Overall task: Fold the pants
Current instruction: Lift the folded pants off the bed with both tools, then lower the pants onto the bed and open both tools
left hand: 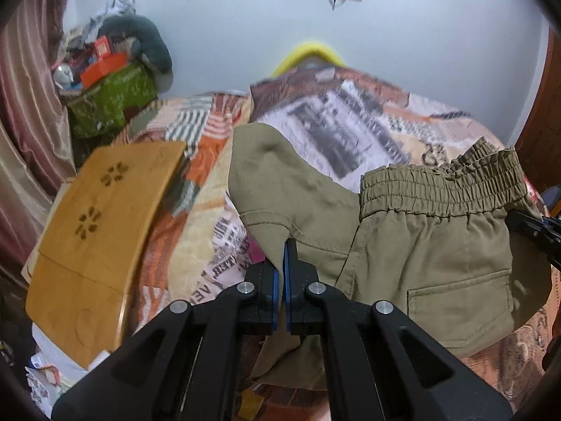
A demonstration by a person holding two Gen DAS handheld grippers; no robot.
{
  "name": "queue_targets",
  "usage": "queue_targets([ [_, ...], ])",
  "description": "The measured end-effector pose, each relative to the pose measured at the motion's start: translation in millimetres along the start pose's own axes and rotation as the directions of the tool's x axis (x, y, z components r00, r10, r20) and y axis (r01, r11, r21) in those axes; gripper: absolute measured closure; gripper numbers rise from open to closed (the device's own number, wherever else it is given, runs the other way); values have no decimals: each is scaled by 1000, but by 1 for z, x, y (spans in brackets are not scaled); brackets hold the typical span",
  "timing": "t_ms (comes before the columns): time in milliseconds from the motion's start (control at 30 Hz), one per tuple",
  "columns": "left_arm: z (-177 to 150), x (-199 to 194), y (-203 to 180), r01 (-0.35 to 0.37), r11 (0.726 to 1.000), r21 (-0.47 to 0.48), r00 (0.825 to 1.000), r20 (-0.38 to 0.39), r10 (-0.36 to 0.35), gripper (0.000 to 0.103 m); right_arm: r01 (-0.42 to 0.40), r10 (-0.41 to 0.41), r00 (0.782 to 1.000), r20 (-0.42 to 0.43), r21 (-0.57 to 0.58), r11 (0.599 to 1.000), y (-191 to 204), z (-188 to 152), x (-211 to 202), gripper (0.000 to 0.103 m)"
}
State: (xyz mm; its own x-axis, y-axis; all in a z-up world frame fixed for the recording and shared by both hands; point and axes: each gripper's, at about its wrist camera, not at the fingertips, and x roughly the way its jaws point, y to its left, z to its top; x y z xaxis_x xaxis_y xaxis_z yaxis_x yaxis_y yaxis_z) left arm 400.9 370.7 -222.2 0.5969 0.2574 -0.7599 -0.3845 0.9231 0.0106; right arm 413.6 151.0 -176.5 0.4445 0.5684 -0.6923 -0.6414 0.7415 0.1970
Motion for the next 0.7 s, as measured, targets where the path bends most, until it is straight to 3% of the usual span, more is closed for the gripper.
queue_targets([
  [300,-20,55,6,-40,999,21,995,-89,42,101,2,0,998,-68,36,999,-24,-25,32,90],
  [567,-26,58,4,-65,998,27,982,-177,69,96,76,-76,992,-96,-12,997,-20,-26,26,74],
  [633,-26,48,2,-62,997,39,982,-174,67,85,83,-84,991,-107,-16,996,-19,-25,20,61],
  [700,-25,30,-2,-35,999,36,986,-161,41,74,84,-86,992,-89,-33,996,-13,-23,5,57],
])
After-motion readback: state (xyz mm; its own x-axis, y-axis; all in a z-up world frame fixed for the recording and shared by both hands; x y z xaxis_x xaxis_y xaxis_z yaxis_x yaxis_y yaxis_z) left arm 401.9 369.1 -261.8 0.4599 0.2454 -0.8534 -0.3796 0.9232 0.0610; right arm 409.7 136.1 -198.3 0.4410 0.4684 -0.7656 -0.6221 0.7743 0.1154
